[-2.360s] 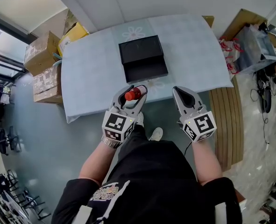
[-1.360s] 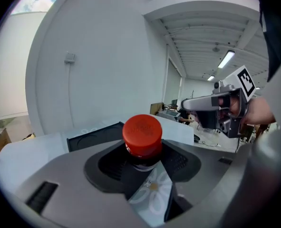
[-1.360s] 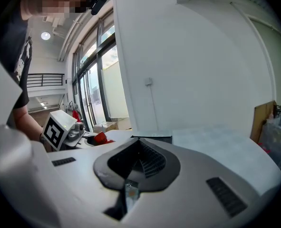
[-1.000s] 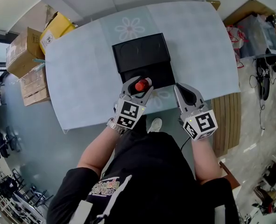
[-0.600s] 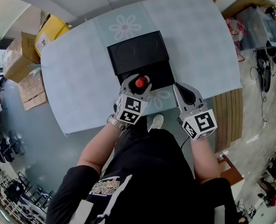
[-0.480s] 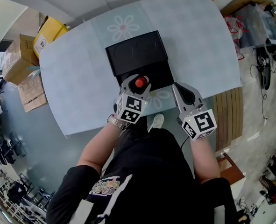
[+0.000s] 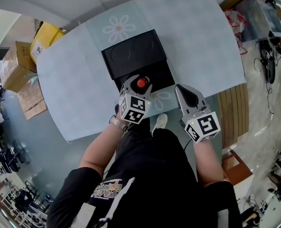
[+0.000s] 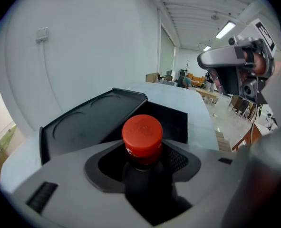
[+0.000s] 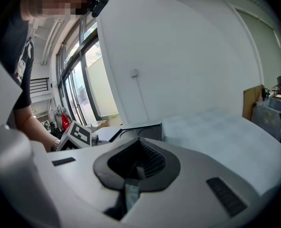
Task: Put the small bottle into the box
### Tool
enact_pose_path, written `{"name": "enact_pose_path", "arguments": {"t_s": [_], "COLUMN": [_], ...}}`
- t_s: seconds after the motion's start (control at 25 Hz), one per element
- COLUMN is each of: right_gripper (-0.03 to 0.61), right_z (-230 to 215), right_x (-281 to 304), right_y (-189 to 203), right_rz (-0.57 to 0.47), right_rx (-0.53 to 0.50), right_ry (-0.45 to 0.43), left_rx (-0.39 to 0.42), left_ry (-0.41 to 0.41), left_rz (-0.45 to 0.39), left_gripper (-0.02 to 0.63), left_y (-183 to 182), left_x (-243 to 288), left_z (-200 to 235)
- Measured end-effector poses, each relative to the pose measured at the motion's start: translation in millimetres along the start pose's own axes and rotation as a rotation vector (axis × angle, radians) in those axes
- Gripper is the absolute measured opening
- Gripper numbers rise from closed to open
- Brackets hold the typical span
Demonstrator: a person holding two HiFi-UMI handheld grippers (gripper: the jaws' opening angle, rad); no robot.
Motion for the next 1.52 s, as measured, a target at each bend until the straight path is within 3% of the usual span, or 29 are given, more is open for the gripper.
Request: {"name": "enact_pose_path", "arguments": {"t_s": [0.84, 1.24, 1.52], "right_gripper": [0.008, 0.008, 0.008], "right_z": [0.5, 6.9, 16.9], "right_x": [-14.5, -36.7, -57.2], "right_y": [3.8, 6.0, 2.5], "right_rz": [-0.013, -0.030, -0.059], "right_rx": [0.005, -0.014, -0.065], "right_ry": [0.013, 0.017, -0.001], "left_rx": [0.022, 0.049, 0.038], "left_ry": [-0.076, -0.112, -0.191], "left_rz": [0.015, -0.056, -0.116], "left_gripper": [0.222, 0.238, 0.238], "left_y": [1.7, 3.7, 3.5], "left_x": [7.8, -11.2, -43.6], "left_z": [-5.0, -13.9, -25.4]}}
Point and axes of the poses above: the fingertips, and each gripper's own axes: x forward along the fingers, z to its left, y out of its underside, the point moved 7 cm from there along -x, backward along the fingers, and after that the axes turned 11 degrees about z, right-handed, at the moved point
